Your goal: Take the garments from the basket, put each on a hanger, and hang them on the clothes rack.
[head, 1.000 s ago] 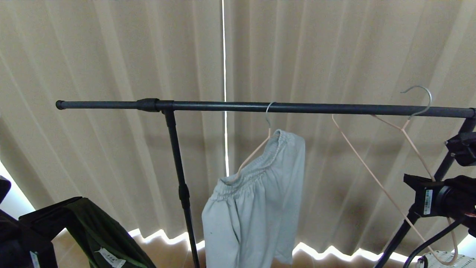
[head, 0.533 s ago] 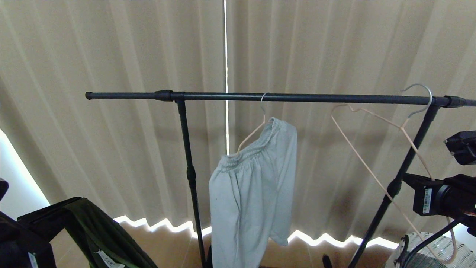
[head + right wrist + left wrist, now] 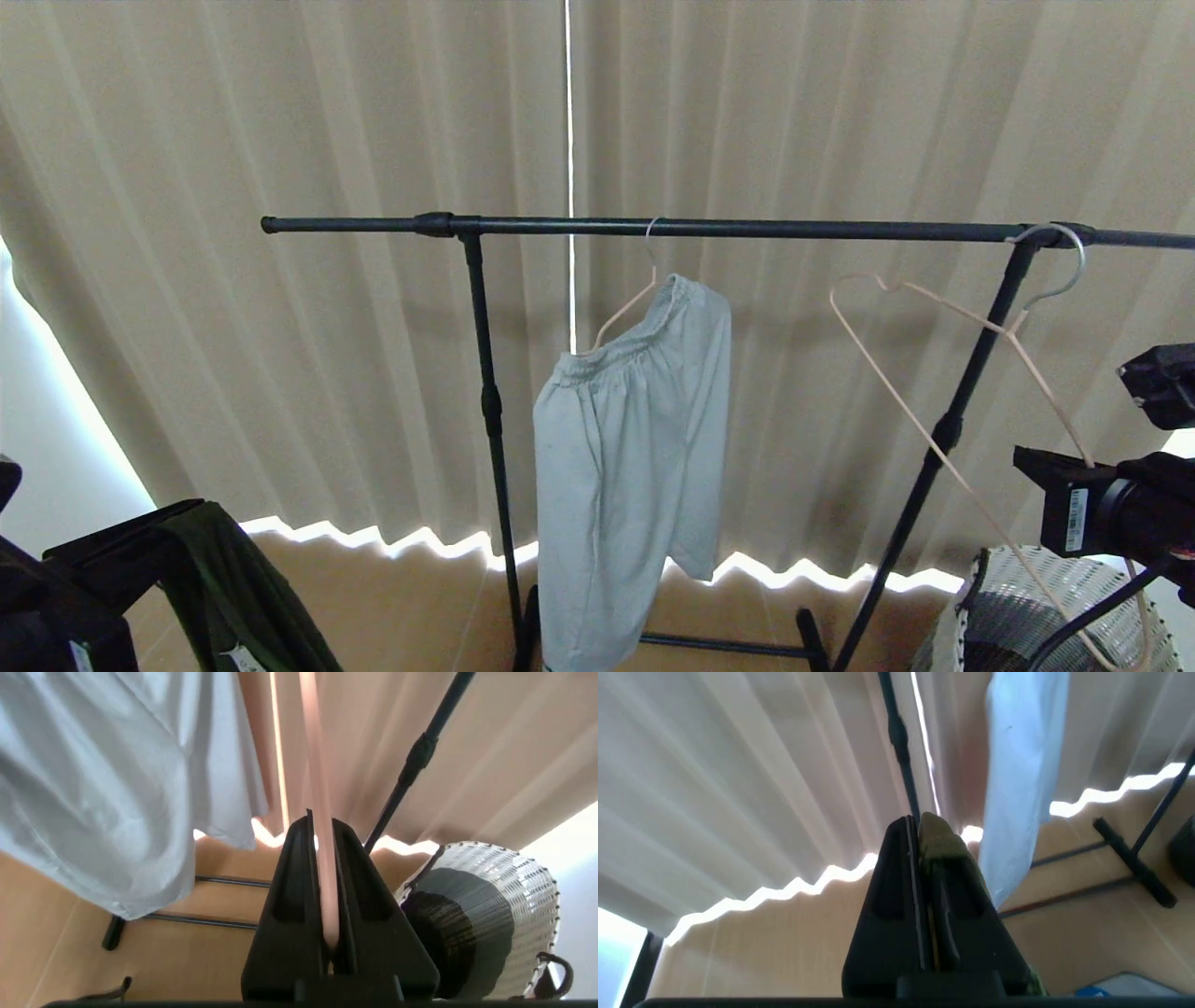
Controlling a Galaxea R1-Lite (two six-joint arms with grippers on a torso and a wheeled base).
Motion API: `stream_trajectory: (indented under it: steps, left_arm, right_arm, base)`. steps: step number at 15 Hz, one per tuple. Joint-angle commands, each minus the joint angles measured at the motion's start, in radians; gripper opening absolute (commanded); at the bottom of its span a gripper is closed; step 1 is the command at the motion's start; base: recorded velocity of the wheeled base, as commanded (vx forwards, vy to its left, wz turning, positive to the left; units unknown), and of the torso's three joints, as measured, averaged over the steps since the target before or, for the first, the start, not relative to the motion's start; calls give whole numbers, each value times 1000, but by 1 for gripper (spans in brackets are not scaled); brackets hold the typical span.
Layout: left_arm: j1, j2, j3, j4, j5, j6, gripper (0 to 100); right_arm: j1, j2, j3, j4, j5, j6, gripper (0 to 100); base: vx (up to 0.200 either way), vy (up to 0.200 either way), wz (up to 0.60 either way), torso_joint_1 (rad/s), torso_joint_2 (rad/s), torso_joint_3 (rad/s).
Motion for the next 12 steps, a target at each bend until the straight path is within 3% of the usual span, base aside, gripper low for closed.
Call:
stream_trajectory:
  steps: [1, 6, 12]
  left_arm:
    - [0, 2, 2, -1, 1, 1, 0]
    - [-3, 5, 2, -1, 1, -1, 0]
    - [-25, 16, 27, -13, -2, 16, 0]
  right_arm:
    - [0, -5, 11, 1, 0, 0, 0]
    - [2, -5, 11, 2, 1, 1, 0]
    - [31, -24, 12, -1, 89, 1, 0]
  base:
    - [0, 0, 0, 0, 0, 0]
    - [0, 0, 0, 0, 0, 0]
    - [0, 0, 0, 0, 0, 0]
